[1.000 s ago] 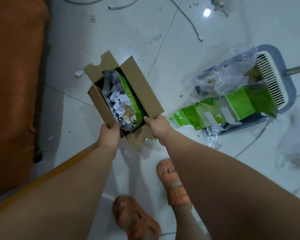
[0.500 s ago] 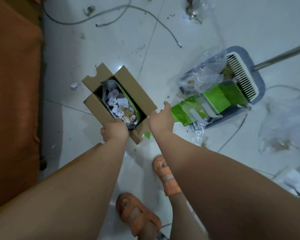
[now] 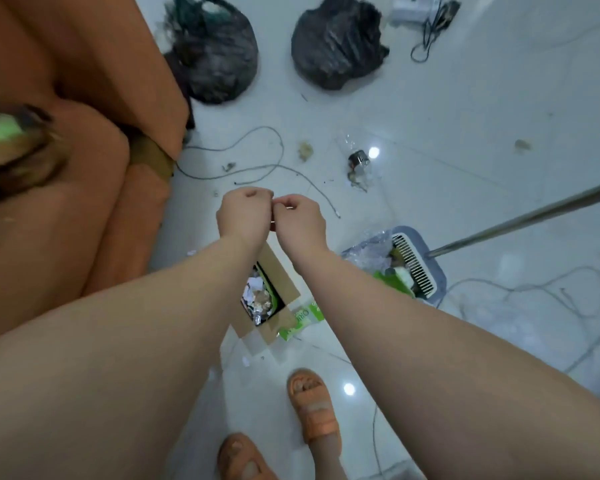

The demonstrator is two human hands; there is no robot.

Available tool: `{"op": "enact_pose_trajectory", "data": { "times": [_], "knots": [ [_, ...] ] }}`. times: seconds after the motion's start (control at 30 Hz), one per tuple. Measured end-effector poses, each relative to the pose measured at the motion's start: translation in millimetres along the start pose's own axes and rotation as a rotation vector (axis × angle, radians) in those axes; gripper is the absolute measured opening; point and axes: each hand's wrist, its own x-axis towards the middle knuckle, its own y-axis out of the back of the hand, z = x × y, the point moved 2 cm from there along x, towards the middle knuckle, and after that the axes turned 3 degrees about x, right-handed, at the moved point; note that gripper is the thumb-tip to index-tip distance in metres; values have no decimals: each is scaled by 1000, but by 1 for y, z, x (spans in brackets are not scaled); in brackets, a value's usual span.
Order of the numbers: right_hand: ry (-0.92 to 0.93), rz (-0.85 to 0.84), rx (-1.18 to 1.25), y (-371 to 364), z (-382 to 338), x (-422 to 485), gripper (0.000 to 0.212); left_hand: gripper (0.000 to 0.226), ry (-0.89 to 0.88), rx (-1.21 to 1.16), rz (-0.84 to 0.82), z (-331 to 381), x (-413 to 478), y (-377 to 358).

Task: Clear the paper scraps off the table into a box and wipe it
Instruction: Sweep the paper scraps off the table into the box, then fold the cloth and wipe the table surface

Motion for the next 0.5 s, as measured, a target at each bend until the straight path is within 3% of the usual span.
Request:
{"op": "enact_pose_trajectory", "data": {
  "times": [0.13, 0.27, 0.33, 0.5],
  "knots": [
    [39, -95, 67, -14, -80, -33, 38, 18, -123, -42, 69, 62, -14, 60],
    [133, -202, 13, -55, -161, -81, 29, 19, -203, 42, 321, 101, -33, 152],
    [204, -226, -21, -79, -183, -95, 22, 18, -245, 126, 355, 110, -43, 186],
    [435, -529, -228, -193, -239, -201, 17, 24, -134, 322, 755, 77, -97, 355]
  ]
}}
